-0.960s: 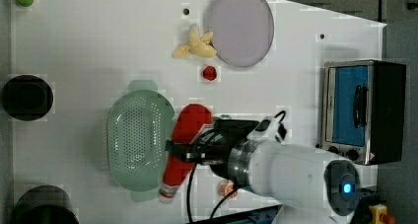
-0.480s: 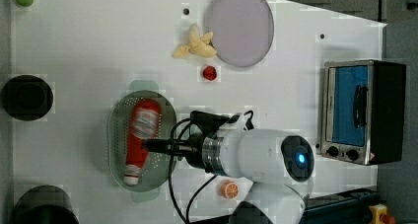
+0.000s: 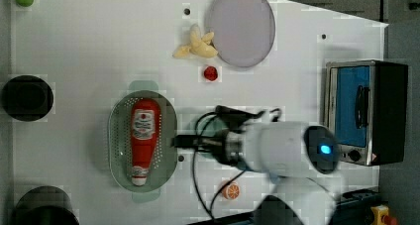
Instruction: Pick Ketchup from the table and place it in strainer.
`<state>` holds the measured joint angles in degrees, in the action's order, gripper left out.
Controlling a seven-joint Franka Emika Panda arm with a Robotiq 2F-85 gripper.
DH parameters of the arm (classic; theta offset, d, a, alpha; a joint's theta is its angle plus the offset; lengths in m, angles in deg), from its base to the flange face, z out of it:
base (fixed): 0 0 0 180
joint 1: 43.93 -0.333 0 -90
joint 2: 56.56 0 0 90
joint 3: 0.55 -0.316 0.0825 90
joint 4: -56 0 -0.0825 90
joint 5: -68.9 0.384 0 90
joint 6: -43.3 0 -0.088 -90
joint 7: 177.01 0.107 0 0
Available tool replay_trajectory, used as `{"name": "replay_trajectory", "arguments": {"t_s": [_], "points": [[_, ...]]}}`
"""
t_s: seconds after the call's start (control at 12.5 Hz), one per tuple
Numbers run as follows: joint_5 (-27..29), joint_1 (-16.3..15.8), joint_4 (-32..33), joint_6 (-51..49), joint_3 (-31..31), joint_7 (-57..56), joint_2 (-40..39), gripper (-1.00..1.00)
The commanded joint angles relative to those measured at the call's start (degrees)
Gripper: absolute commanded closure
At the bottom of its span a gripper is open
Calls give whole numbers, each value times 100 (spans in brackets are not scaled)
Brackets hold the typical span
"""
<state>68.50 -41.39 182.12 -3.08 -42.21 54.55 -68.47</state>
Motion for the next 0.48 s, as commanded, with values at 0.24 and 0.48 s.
{"name": "replay_trajectory", "arguments": {"t_s": [0.24, 0.48], "points": [[16, 902, -124, -990, 669, 280, 1474, -100], [16, 1117, -159, -1448, 1588, 257, 2236, -100]]}}
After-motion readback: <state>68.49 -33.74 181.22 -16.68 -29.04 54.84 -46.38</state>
